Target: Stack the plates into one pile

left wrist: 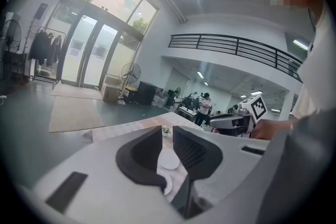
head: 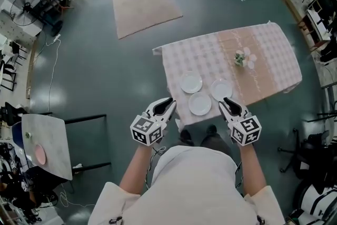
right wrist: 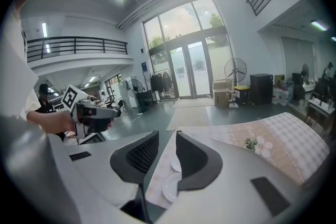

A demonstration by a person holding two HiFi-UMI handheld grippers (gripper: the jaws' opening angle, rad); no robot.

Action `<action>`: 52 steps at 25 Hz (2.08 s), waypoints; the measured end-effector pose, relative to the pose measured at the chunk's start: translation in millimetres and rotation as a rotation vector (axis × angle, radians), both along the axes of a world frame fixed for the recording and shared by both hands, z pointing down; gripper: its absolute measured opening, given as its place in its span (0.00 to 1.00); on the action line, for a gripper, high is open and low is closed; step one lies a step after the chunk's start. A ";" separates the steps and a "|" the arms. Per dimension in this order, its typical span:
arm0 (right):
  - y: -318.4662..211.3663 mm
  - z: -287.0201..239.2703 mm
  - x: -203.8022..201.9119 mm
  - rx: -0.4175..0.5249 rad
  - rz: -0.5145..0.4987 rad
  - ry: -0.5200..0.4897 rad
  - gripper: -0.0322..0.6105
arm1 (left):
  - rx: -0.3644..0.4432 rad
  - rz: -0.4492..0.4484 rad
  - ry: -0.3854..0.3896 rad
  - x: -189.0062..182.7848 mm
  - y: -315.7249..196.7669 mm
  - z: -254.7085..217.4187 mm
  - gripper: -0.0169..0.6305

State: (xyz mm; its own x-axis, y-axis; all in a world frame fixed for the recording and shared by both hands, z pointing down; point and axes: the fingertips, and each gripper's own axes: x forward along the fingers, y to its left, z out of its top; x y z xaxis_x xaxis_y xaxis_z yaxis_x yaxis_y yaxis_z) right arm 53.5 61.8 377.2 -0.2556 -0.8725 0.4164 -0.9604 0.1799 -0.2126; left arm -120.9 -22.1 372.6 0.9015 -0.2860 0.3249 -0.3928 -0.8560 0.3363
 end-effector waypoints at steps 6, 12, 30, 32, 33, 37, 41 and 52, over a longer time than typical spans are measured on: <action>-10.1 12.1 15.8 -0.022 -0.037 0.010 0.24 | -0.023 -0.029 -0.018 14.3 -4.4 12.6 0.13; -20.7 35.4 44.6 -0.067 -0.098 0.001 0.24 | -0.053 -0.084 -0.025 44.5 -5.6 29.3 0.13; -46.9 138.6 113.9 -0.242 -0.201 -0.078 0.22 | -0.207 -0.109 -0.141 142.8 -0.1 127.3 0.13; -49.3 150.9 120.2 -0.262 -0.208 -0.086 0.22 | -0.216 -0.099 -0.161 153.9 -1.1 140.4 0.13; -49.7 157.3 123.5 -0.273 -0.210 -0.090 0.22 | -0.217 -0.092 -0.176 159.3 -1.2 147.8 0.13; -47.8 181.5 138.0 -0.316 -0.215 -0.102 0.23 | -0.228 -0.059 -0.236 178.6 -0.4 176.4 0.13; -49.0 203.4 150.8 -0.351 -0.216 -0.117 0.23 | -0.256 -0.041 -0.269 194.4 -2.1 200.3 0.13; -40.0 273.3 173.8 -0.461 -0.236 -0.139 0.23 | -0.320 0.012 -0.376 226.9 -1.6 274.0 0.14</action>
State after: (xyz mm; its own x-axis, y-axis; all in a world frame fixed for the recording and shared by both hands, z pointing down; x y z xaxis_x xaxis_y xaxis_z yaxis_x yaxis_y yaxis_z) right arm 227.3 21.8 650.5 -0.5028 -0.5193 0.6911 -0.8623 0.2455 -0.4429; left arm 105.9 -23.7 646.6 0.7073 -0.1092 0.6985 -0.5286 -0.7378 0.4199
